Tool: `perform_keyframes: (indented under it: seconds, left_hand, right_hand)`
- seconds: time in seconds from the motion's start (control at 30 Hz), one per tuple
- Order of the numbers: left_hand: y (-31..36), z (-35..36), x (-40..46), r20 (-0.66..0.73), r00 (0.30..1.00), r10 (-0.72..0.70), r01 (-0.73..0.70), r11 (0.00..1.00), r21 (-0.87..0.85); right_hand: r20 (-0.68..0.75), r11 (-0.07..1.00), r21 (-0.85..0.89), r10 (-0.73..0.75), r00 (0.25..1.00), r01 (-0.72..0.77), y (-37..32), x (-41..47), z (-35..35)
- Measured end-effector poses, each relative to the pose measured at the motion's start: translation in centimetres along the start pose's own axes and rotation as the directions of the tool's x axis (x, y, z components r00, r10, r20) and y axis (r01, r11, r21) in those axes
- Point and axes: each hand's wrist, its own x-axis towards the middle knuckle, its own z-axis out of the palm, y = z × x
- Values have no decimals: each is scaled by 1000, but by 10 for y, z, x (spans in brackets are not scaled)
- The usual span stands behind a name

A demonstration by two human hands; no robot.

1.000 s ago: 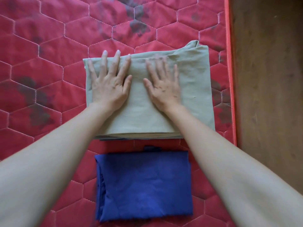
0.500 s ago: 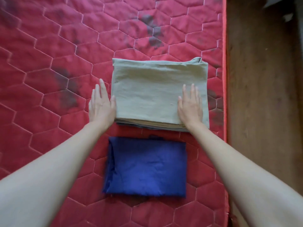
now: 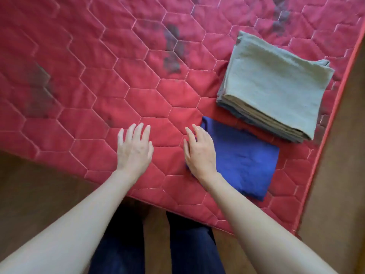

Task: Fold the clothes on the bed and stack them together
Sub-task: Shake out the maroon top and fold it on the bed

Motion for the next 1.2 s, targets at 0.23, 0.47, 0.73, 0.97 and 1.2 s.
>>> perform_keyframes:
  seconds: [0.23,0.47,0.73,0.97,1.2]
  left_hand:
    - [-150,-16,-39,-66,989,-132,128,989,-71]
    - [-306,-68,-78,-78,977,-199,196,979,-51]
    - [-415,-110,-64,-68,925,-374,370,926,-72]
    - [-480,-132,6,-43,929,-367,360,926,-114]
    - [-550,-146,114,-70,940,-335,325,938,-121]
  right_hand:
    - [143,975,-123,-167,976,185,-127,0,49]
    - [92,981,-92,-165,982,173,-275,33,83]
    - [68,958,-9,-286,956,288,-400,99,108]
    - [135,966,-3,-254,958,257,-451,195,123]
    - [210,952,-74,-278,937,298,-499,295,142]
